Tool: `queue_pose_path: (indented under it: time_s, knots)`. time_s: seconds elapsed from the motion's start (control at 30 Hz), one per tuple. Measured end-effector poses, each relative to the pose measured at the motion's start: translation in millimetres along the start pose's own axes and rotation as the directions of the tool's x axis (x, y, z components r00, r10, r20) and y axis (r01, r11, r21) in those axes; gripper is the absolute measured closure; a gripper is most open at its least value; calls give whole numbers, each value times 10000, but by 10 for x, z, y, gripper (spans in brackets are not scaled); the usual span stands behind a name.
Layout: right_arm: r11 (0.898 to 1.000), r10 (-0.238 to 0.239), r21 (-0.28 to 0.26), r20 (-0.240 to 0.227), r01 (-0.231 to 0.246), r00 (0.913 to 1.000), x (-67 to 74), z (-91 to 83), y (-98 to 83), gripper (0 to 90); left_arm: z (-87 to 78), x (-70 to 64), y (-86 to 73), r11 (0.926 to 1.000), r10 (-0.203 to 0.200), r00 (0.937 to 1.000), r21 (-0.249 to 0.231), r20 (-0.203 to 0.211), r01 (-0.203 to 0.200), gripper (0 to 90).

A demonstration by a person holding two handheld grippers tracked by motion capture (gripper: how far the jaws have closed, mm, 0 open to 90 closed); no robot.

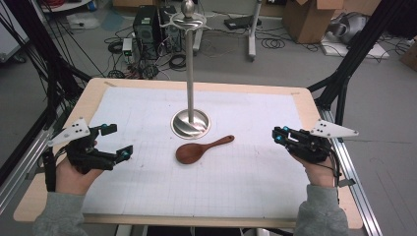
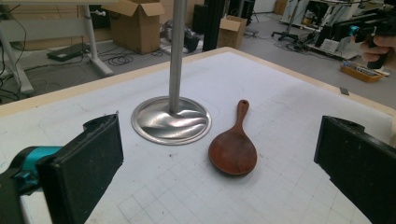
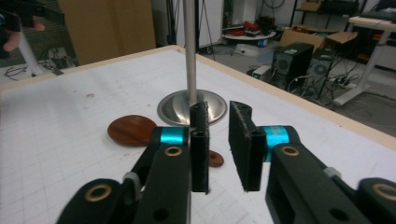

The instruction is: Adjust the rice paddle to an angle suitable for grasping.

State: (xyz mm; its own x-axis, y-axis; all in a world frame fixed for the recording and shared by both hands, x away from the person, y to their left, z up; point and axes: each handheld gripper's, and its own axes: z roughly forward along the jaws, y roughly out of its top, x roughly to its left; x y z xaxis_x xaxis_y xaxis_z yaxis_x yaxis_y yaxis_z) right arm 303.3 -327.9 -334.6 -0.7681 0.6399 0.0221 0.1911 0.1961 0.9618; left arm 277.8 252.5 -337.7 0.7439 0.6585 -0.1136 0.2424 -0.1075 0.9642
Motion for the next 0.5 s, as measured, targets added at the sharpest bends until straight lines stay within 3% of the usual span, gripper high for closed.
queue_pose_path:
  time_s: [0.13,0.5]
  knots:
    - [9999,54,147,-224,-51,9997,1,85,-6,868,-14,2,-18,10000,-63,10000,21,-30,63,17]
    - [9984,90,560,-547,-60,9985,53,300,-18,890,-60,-2,-39,9999,-95,9999,36,-34,95,17]
